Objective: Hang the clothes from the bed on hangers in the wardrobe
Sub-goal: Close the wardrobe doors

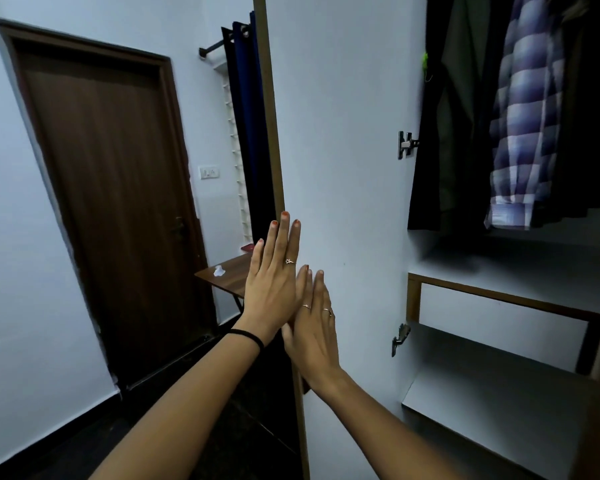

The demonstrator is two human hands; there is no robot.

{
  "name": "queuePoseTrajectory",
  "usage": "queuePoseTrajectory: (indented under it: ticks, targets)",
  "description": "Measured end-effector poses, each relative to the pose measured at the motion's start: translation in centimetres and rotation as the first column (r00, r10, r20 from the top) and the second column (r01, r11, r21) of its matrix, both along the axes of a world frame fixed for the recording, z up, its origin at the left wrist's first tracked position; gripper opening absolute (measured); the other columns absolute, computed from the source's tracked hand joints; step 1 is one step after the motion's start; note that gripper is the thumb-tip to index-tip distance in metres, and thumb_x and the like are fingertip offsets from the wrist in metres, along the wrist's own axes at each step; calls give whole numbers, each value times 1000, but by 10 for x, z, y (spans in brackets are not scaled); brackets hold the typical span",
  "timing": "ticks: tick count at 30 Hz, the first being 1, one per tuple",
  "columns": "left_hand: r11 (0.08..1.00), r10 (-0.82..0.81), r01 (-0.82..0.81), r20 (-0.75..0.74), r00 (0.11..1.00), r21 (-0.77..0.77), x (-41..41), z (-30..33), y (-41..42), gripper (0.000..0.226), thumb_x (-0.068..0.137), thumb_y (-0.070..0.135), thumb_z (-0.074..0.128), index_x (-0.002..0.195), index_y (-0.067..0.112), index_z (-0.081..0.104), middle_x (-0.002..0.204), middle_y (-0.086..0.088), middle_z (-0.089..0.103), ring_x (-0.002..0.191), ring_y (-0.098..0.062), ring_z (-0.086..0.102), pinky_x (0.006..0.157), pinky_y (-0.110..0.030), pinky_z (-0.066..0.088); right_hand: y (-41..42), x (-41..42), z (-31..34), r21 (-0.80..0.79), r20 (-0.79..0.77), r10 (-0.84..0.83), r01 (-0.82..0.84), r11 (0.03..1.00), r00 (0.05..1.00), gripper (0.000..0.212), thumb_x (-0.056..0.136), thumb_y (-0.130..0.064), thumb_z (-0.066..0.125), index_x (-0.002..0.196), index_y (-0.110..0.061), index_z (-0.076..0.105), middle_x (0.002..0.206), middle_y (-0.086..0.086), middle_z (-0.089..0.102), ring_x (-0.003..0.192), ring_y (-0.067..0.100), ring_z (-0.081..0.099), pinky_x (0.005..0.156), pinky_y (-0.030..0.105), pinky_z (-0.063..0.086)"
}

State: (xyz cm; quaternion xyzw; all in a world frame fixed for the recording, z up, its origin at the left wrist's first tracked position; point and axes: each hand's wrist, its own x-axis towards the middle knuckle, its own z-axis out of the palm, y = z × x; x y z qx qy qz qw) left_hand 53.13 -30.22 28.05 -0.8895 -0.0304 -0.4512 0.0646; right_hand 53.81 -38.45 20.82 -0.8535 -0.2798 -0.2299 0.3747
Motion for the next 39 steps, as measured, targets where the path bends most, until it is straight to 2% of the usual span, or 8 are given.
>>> queuePoseTrajectory:
  ticks: [5,10,18,21,25,28,37,39]
  targets:
    - [986,-167,168,85,982,-8,18,-6,11,81,95,29,45,152,15,-10,159,-2,-18,148,-17,-9,119,-30,-3,19,11,-6,45,71,-203,200,979,977,99,89,-44,60,150,-24,-15,162,7,-3,147,21,2,113,34,9]
    - [965,-262,261,112,959,20,24,-9,19,80,95,30,44,152,14,-10,160,-1,-17,148,-17,-8,120,-32,0,25,9,-8,109,33,-203,198,974,979,97,93,-42,53,143,-36,-30,158,-7,-25,144,8,-19,110,26,-8]
    - [902,-415,392,109,903,183,15,30,9,79,95,53,34,153,14,-3,161,0,-8,149,-17,-1,120,-39,4,-22,-11,-7,149,18,-198,193,970,980,102,85,-26,61,147,-41,-19,161,-14,-3,148,12,12,115,38,30]
    - [861,-463,417,105,880,292,15,42,-12,79,95,59,33,153,14,5,160,0,-1,148,-17,3,120,-40,7,-53,-20,-9,137,41,-228,220,966,973,95,84,-21,60,152,-33,-6,160,-12,13,141,14,30,108,35,39]
    - [804,-563,512,109,819,301,19,40,-54,75,96,58,30,153,14,8,160,0,3,148,-16,8,119,-39,11,-94,-35,-12,142,28,-284,277,950,958,87,88,-21,55,150,-39,-3,152,-14,30,128,9,43,100,22,40]
    - [756,-636,583,126,761,296,25,40,-94,66,99,48,31,152,14,11,160,0,7,148,-15,10,119,-38,13,-125,-41,-12,139,6,-355,350,926,935,83,93,-23,51,142,-45,-12,152,-18,26,128,4,39,97,12,28]
    - [679,-723,688,74,687,254,52,42,-220,62,101,37,33,154,16,9,161,3,0,148,-14,0,119,-36,5,-223,-24,-9,138,-8,-597,592,794,802,74,92,-14,52,152,-26,10,152,-8,29,137,8,34,110,21,28]
    - [685,-719,687,74,691,244,60,42,-247,63,101,36,34,154,15,8,161,2,-1,148,-15,1,119,-37,5,-248,-16,-6,78,-9,-632,631,772,775,75,94,-16,52,153,-20,6,159,-3,18,144,11,22,116,25,20]
